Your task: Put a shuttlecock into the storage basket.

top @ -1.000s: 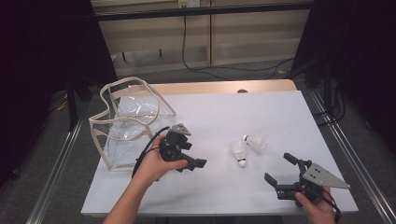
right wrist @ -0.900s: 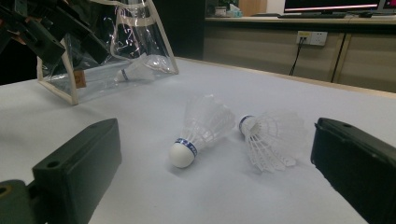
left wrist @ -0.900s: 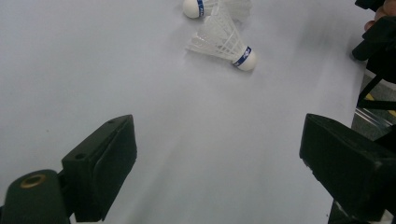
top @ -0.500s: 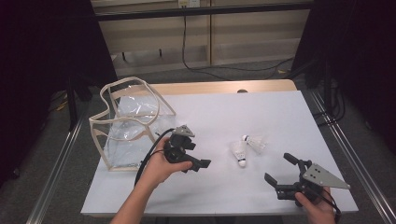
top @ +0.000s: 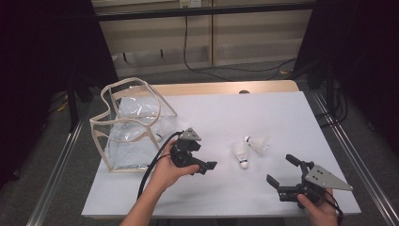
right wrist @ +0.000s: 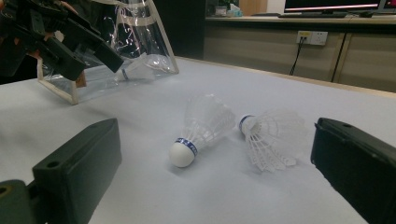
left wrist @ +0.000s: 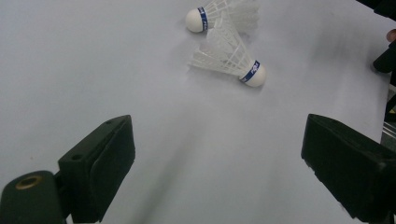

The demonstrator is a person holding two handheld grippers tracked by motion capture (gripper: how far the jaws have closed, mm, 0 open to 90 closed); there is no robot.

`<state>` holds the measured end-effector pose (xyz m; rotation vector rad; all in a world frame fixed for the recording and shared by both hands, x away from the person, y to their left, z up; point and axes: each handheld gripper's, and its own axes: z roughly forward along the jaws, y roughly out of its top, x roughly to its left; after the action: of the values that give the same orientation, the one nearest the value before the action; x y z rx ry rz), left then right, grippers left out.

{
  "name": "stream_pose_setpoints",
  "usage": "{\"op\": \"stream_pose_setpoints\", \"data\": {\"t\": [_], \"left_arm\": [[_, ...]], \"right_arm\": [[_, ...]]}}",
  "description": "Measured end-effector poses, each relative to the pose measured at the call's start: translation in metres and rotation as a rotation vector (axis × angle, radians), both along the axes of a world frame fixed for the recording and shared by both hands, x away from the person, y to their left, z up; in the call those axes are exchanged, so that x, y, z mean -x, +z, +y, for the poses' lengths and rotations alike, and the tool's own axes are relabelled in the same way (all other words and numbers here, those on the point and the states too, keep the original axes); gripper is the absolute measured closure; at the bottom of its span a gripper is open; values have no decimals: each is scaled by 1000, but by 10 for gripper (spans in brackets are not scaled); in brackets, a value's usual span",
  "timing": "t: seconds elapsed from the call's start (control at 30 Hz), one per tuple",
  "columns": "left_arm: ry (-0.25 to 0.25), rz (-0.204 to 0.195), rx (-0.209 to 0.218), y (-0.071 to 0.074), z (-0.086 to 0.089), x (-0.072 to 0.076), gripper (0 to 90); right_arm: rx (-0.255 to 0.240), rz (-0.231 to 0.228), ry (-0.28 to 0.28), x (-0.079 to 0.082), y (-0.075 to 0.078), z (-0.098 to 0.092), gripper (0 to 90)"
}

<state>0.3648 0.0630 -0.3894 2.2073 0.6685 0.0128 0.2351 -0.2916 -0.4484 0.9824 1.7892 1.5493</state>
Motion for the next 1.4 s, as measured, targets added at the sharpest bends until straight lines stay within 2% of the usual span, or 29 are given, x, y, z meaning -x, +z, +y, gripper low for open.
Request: {"op": "stream_pose_setpoints", "data": {"t": [0.53, 1.4], "left_arm": [[17, -24, 26, -11, -15, 2, 97], [36, -52, 16, -23, -38, 2, 97]], "right_arm": [[-1, 0, 1, 0, 0, 0, 17], [-1, -1, 1, 0, 0, 0, 17]]}}
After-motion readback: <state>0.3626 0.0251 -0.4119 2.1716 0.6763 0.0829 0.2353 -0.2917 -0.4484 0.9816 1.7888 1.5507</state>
